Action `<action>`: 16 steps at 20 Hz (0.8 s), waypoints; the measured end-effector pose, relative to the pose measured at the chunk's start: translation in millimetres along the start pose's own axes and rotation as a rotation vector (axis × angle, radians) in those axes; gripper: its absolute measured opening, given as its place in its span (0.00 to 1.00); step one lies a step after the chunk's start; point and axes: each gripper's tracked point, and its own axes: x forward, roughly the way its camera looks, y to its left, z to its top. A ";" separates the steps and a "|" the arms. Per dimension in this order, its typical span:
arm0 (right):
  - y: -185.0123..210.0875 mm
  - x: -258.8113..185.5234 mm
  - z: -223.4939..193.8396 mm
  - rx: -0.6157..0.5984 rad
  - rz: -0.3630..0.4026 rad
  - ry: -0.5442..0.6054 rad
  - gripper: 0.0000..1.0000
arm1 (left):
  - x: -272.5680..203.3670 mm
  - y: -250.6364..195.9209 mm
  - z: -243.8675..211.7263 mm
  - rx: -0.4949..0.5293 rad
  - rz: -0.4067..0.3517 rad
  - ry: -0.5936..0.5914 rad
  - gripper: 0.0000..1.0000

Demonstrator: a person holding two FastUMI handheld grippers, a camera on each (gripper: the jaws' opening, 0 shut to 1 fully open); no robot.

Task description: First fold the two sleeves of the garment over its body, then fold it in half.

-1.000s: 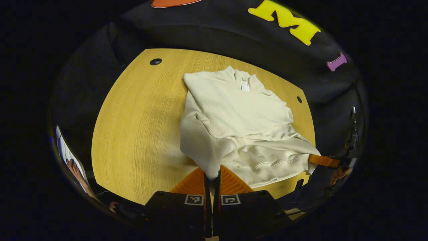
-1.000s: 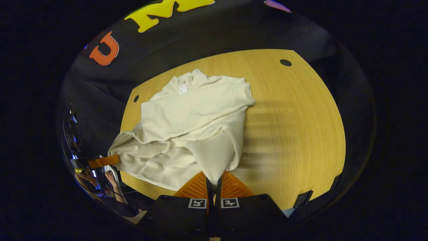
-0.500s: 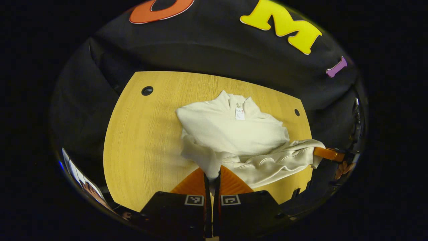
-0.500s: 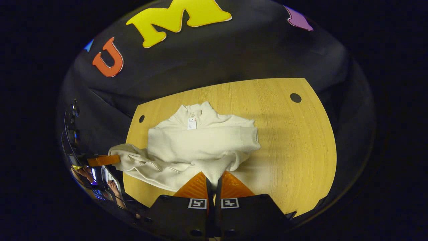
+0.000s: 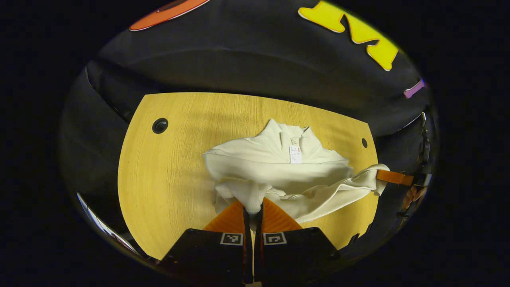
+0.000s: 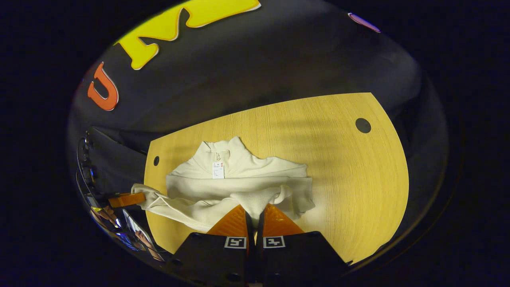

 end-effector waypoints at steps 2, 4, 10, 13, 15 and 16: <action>-0.5 22.9 6.1 -0.012 -0.021 0.013 0.00 | 18.4 7.2 -2.2 0.016 0.007 0.019 0.04; -0.7 39.5 11.0 -0.030 -0.042 0.022 0.01 | 31.9 14.4 -1.5 0.031 0.008 0.027 0.05; -10.4 81.5 18.6 -0.025 -0.106 0.039 0.01 | 66.7 18.3 12.7 0.129 0.022 0.064 0.05; -11.7 93.1 17.6 -0.007 -0.123 0.042 0.00 | 81.3 25.4 23.0 0.209 0.038 0.049 0.05; -10.3 97.3 12.2 0.000 -0.133 0.054 0.01 | 91.0 27.6 24.4 0.228 0.046 0.053 0.04; -12.2 98.0 13.6 -0.005 -0.133 0.059 0.00 | 95.6 27.5 21.8 0.219 0.047 0.063 0.04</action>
